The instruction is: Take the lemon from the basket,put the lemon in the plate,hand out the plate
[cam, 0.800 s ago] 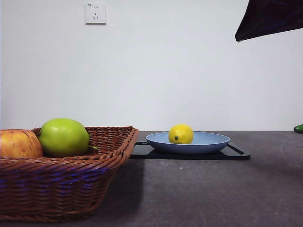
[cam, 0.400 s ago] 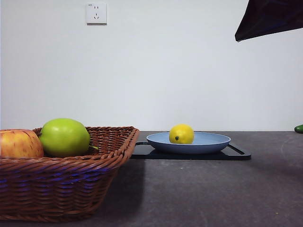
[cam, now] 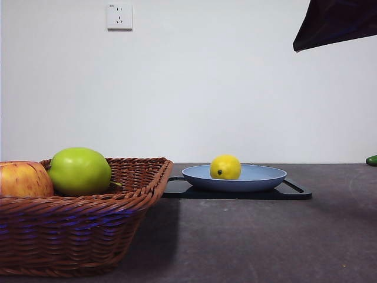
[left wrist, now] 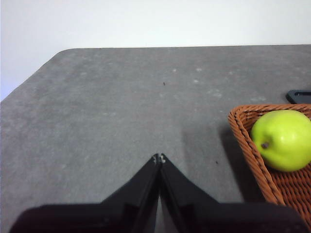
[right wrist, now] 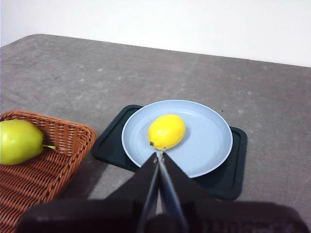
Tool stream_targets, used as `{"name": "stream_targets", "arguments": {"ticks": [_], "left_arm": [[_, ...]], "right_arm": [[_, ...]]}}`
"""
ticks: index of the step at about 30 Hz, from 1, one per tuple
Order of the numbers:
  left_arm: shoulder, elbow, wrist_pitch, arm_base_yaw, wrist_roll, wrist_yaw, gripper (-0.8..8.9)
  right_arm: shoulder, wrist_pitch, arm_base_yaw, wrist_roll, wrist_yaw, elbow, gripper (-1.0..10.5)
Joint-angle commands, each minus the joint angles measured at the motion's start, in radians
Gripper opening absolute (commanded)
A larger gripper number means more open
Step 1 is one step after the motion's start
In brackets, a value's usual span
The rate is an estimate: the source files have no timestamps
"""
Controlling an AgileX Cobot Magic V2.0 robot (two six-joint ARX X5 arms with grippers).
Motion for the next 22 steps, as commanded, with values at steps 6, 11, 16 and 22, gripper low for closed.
{"name": "stream_targets", "arguments": {"ticks": [6,11,16,22], "left_arm": [[-0.018,-0.05,0.064,0.004,0.011,0.001,0.08],[-0.018,-0.071,0.063,0.004,0.008,0.002,0.08],[-0.018,-0.076,0.063,0.004,0.008,0.001,0.08],[-0.018,-0.076,0.064,0.004,0.008,0.001,0.08]], "right_arm": [[0.005,0.012,0.007,0.013,0.003,0.013,0.0],[0.005,0.012,0.007,0.013,0.003,0.013,0.0],[0.005,0.012,0.007,0.013,0.003,0.013,0.0],[0.005,0.013,0.007,0.013,0.003,0.013,0.0]]}}
